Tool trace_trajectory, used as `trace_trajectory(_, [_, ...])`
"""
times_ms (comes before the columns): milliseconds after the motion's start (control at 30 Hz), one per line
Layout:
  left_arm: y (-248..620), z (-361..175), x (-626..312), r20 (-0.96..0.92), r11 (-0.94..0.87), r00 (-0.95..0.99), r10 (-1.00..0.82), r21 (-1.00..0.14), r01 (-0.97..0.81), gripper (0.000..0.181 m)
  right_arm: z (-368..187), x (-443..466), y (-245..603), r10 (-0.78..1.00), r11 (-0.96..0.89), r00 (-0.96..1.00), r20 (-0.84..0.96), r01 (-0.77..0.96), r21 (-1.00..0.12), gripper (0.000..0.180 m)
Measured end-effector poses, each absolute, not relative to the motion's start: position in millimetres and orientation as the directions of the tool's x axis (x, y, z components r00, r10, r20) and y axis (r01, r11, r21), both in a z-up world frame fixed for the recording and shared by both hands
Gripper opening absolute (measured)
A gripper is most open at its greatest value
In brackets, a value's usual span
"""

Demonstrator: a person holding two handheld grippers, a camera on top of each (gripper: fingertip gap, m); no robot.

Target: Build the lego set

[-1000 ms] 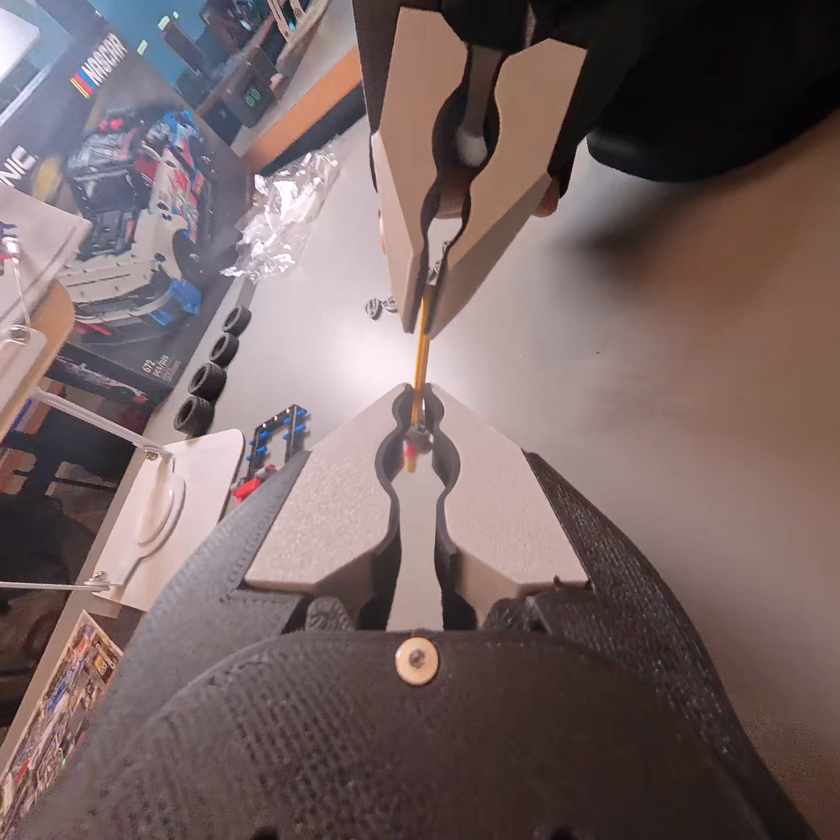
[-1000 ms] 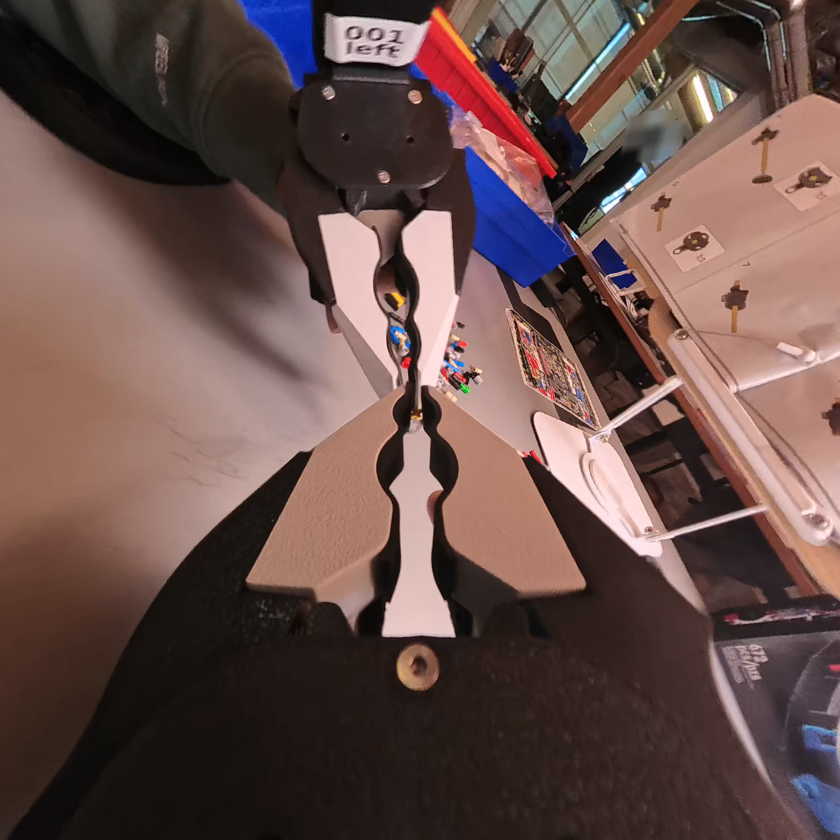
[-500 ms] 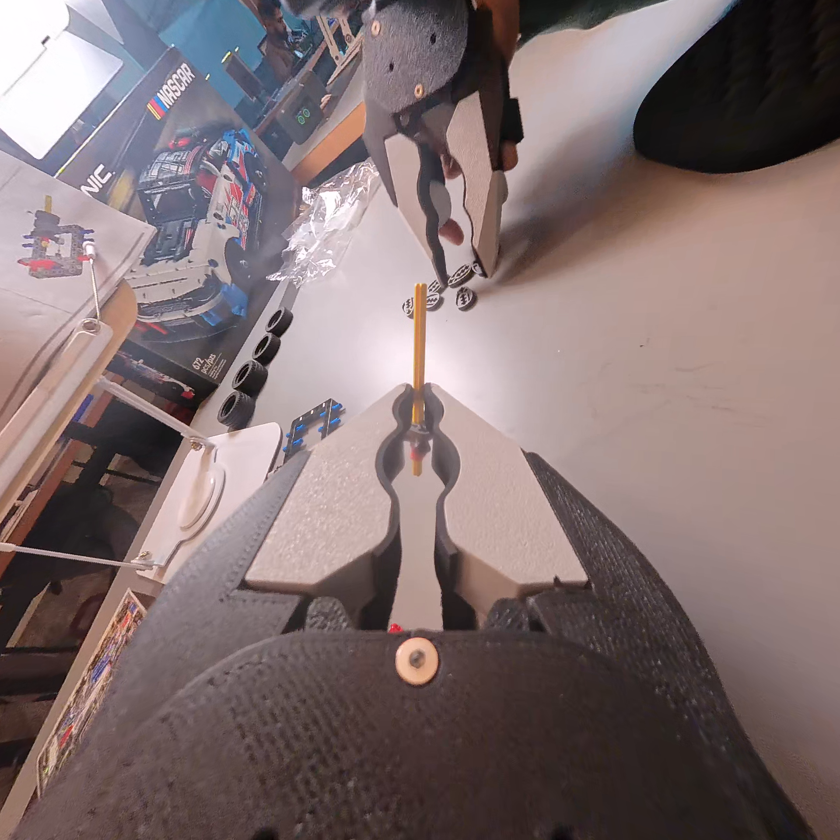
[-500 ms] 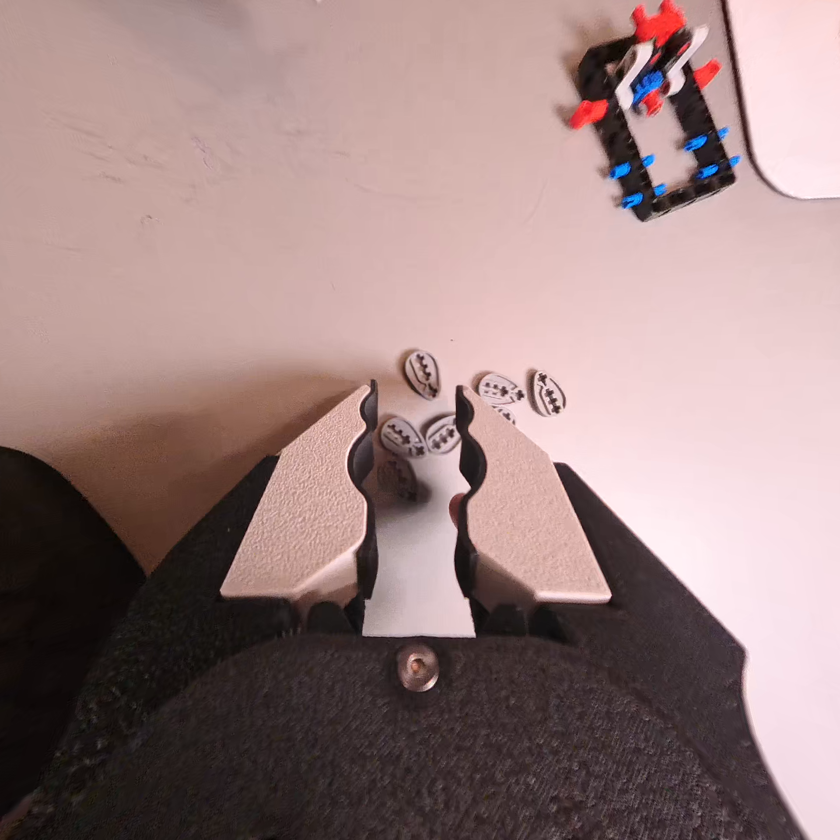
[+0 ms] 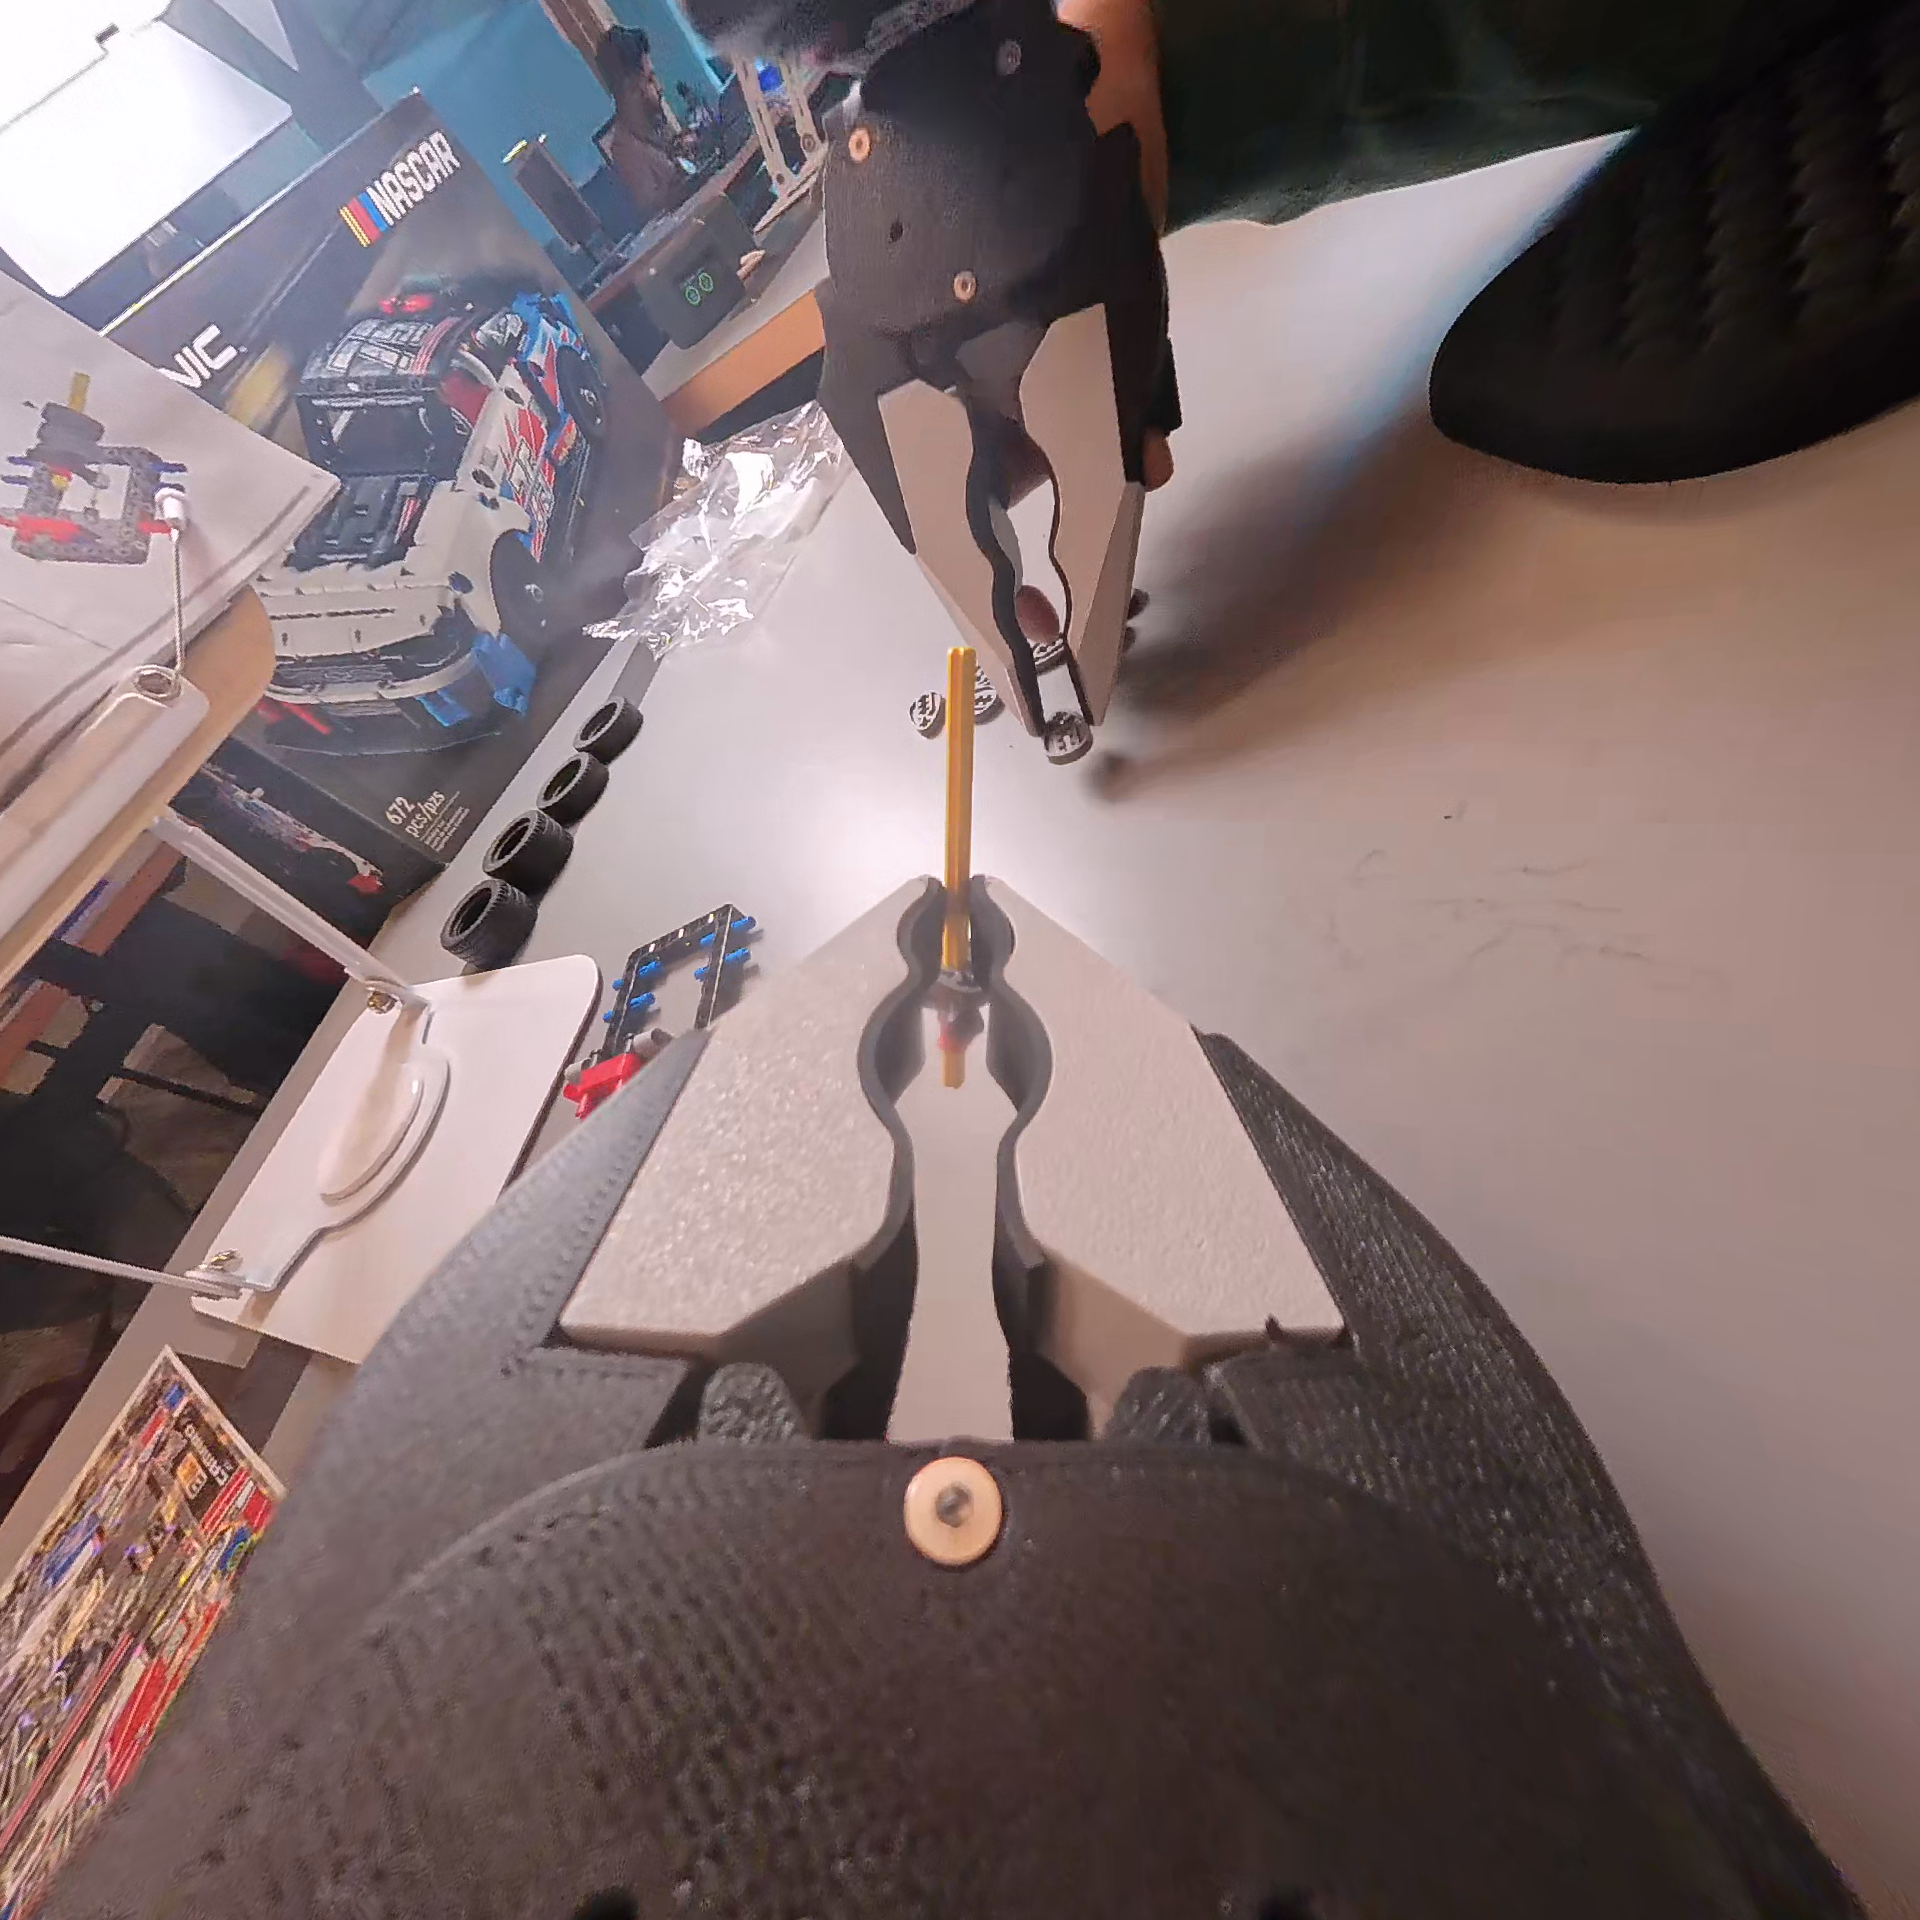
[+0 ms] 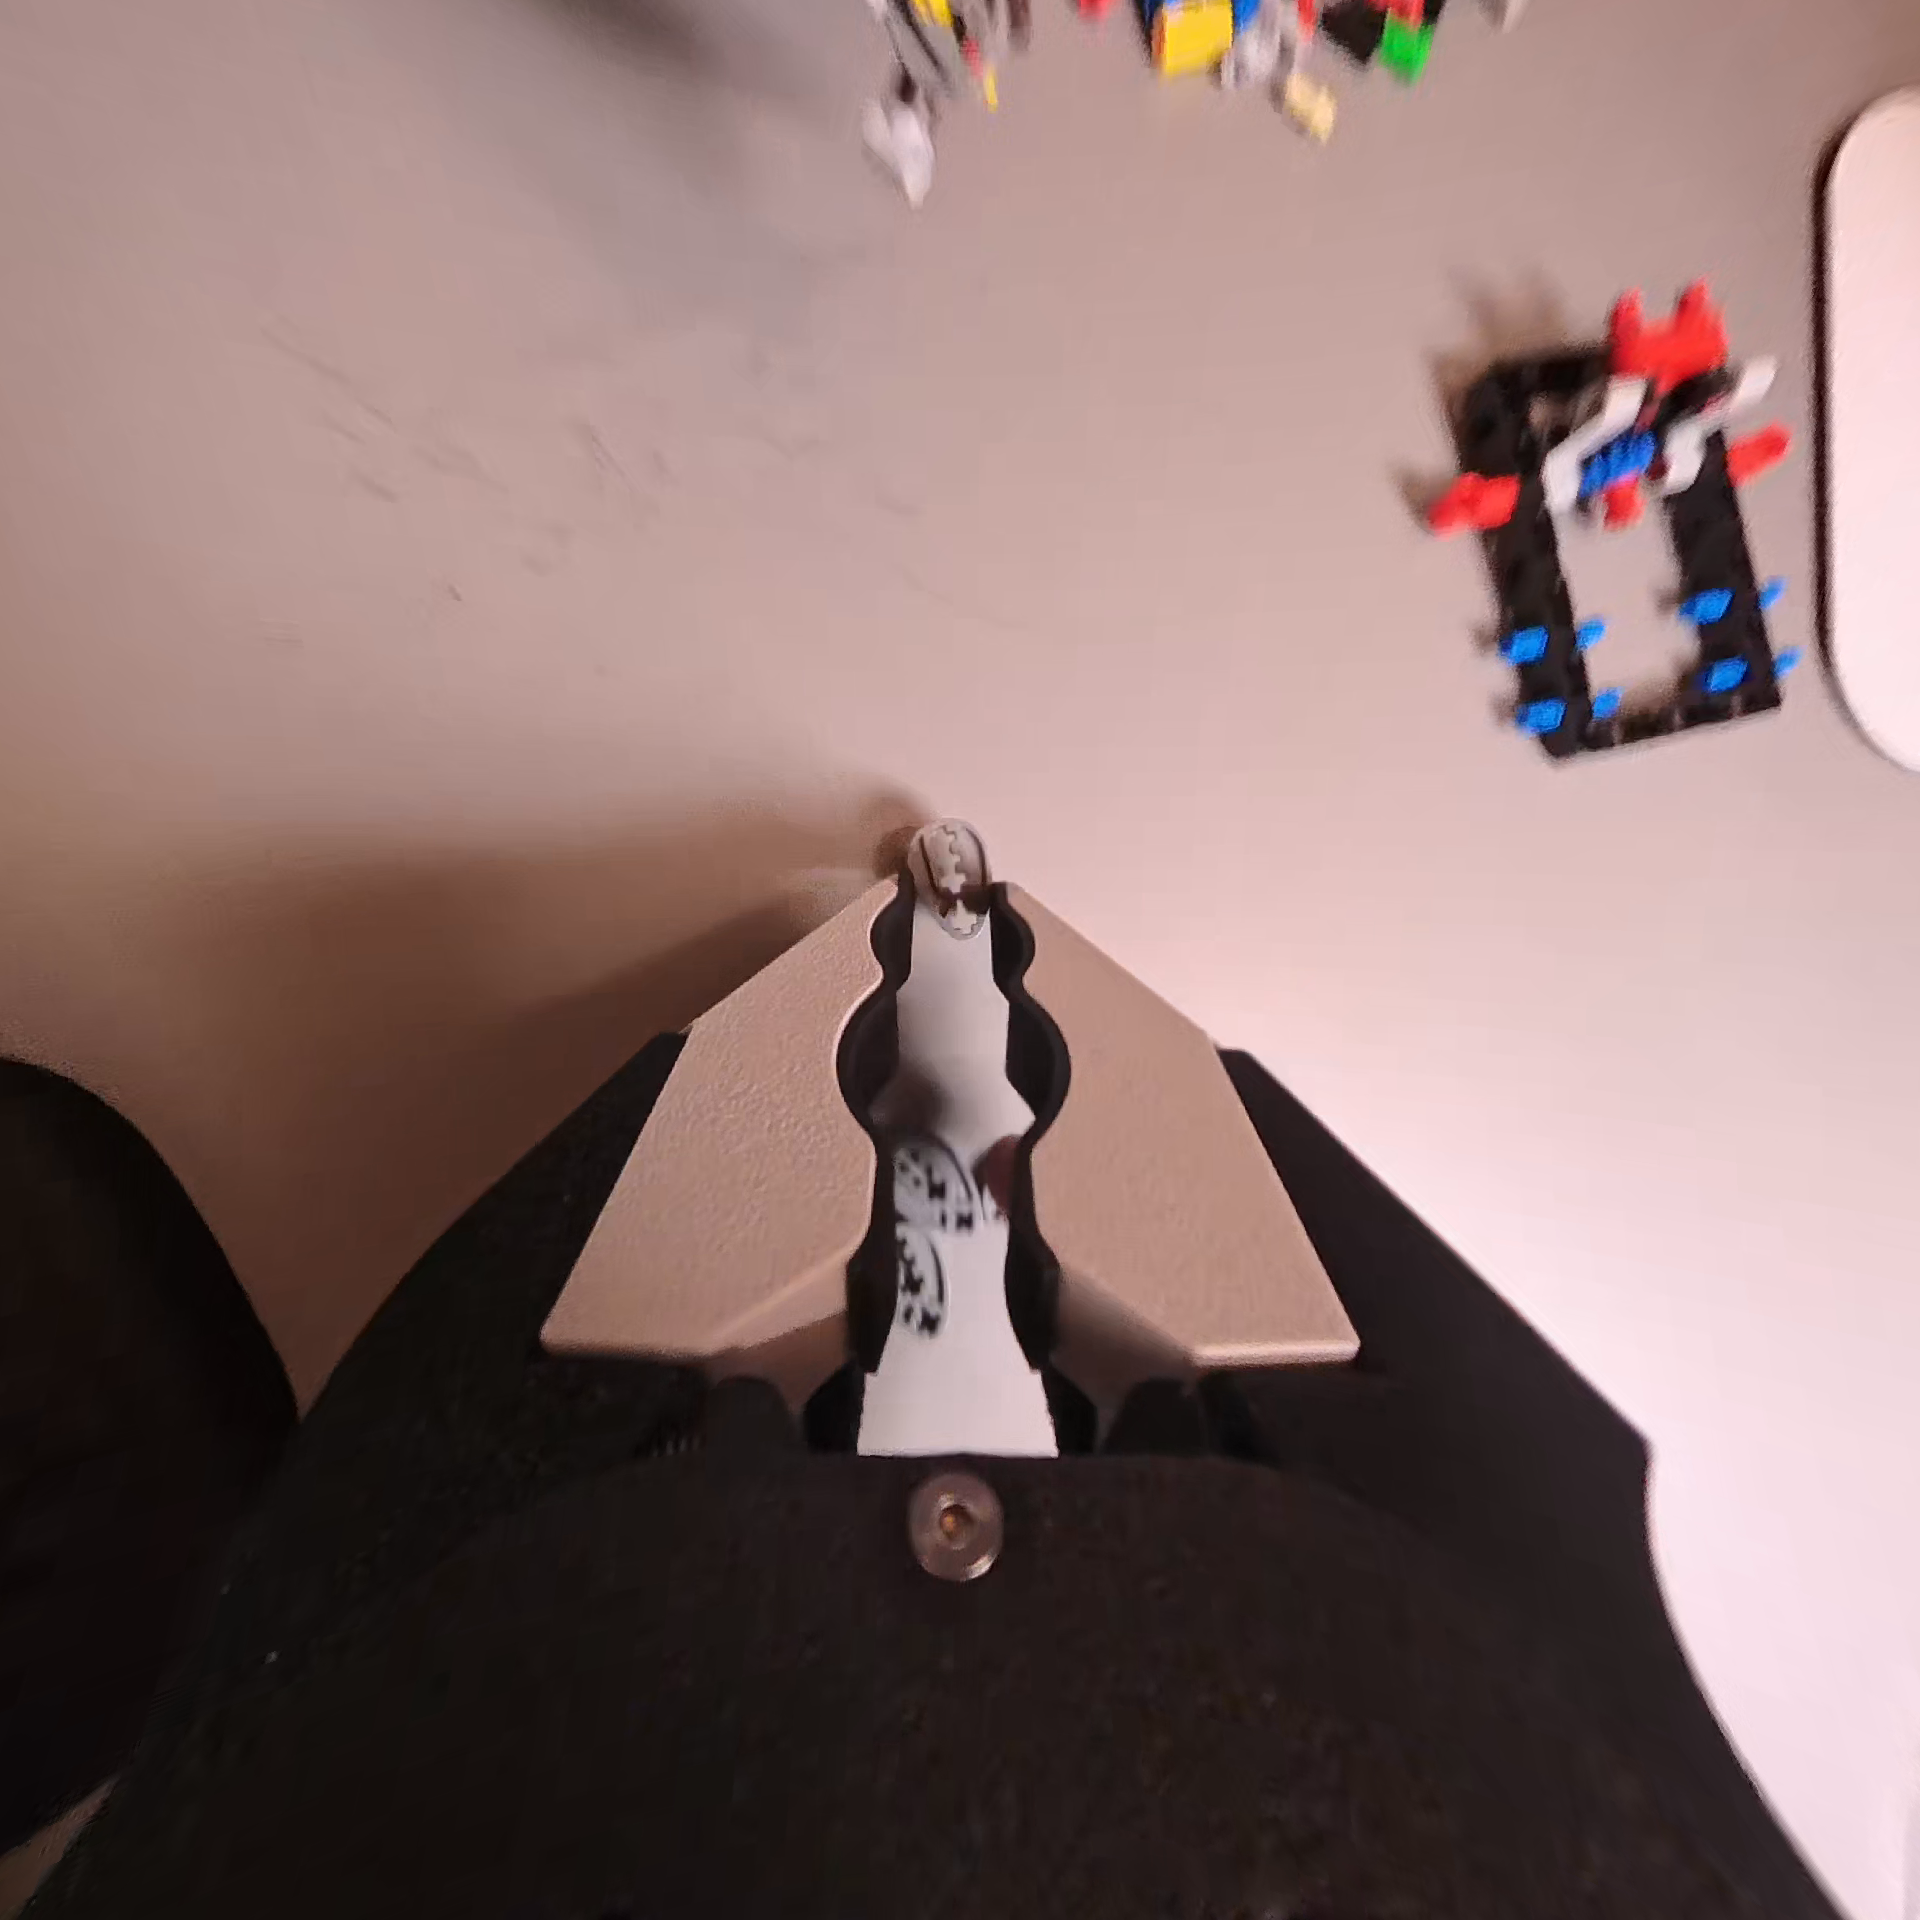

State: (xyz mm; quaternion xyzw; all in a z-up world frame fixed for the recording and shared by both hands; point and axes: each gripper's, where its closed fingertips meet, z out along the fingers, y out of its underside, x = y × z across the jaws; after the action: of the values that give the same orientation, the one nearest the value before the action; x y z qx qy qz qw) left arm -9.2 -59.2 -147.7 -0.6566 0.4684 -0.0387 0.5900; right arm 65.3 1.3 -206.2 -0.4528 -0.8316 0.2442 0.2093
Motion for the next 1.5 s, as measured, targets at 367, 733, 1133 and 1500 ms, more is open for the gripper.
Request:
trace_trajectory(367, [-56.6,-139.3,-14.1,-0.452,0.112,0.61,-0.651,-0.852,-0.511,0.003,-151.8,25.4,-34.6,0.79,0.532,-0.562,0.244,0.432,-0.729,0.012])
trace_trajectory(733, [-58.2,-122.7,-24.3,-0.401,0.126,0.653,-0.643,-0.896,-0.426,0.003,-77.0,2.8,-59.1,0.769,0.55,-0.489,0.411,0.18,-0.816,0.012])
trace_trajectory(1133, [-62.6,-134.4,-13.1,-0.397,0.111,0.606,-0.689,-0.885,-0.453,0.003,-96.1,-1.1,-73.3,0.746,0.563,-0.539,0.392,0.196,-0.803,0.012])
trace_trajectory(1500, [-63.5,-136.8,-11.4,-0.384,0.102,0.598,-0.703,-0.887,-0.45,0.003,-102.5,-2.5,-71.5,0.75,0.558,-0.536,0.388,0.197,-0.806,0.0])
